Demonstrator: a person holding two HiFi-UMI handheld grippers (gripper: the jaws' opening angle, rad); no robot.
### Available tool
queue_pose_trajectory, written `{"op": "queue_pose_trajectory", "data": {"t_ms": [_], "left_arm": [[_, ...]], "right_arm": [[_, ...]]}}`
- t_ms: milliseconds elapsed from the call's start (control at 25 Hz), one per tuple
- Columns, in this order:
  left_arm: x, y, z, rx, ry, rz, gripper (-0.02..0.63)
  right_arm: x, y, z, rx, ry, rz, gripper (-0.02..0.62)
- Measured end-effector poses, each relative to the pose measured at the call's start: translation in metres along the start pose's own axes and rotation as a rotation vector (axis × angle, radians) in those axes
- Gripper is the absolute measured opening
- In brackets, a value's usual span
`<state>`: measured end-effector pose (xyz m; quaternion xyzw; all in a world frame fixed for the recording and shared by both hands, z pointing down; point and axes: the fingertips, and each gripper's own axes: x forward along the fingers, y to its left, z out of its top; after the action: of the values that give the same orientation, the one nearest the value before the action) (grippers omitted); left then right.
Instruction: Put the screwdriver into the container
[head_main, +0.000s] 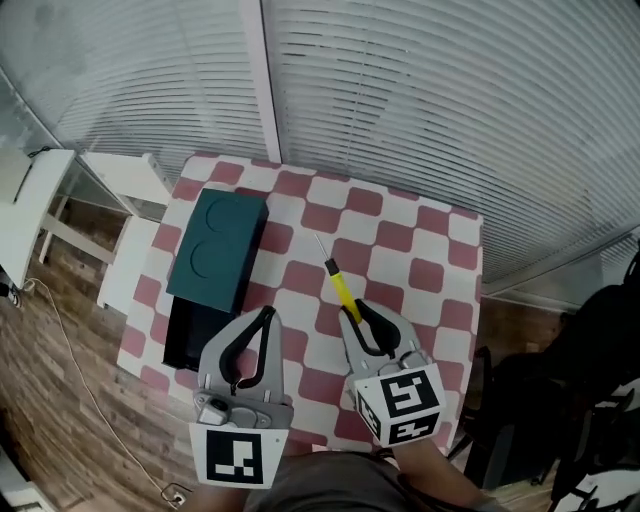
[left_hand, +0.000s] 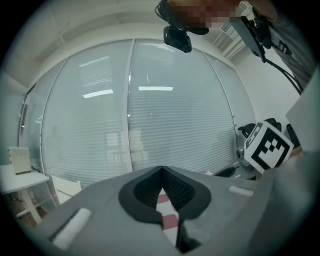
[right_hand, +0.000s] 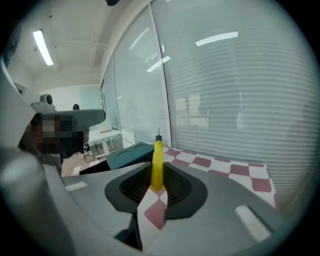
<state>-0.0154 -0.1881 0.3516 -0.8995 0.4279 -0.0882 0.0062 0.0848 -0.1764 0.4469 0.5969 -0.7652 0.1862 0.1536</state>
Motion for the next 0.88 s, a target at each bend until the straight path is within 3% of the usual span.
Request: {"op": "queue_pose_trajectory", "data": {"t_ms": [240, 360, 560, 880], "left_arm": [[-0.034, -0.017, 0.041, 0.201, -0.103, 0.067, 0.000], [-0.053, -0.017, 0.056, 0.217, -0.160, 0.132, 0.000], [-0.081, -0.026, 0.067, 0.217, -0.177, 0.198, 0.000], [-0.120, -0.035, 0.071, 0.258, -0.146, 0.262, 0.000]], "right_arm": [[-0.060, 0.029, 0.070, -0.069, -0.171, 0.084, 0.098], [-0.089, 0.047, 0.097, -0.116, -0.251, 0.142, 0.098], [-0.128, 0.066, 0.123, -0.151, -0.325, 0.204, 0.098], [-0.143, 0.090, 0.112, -0.145, -0.320, 0.287, 0.098]]}}
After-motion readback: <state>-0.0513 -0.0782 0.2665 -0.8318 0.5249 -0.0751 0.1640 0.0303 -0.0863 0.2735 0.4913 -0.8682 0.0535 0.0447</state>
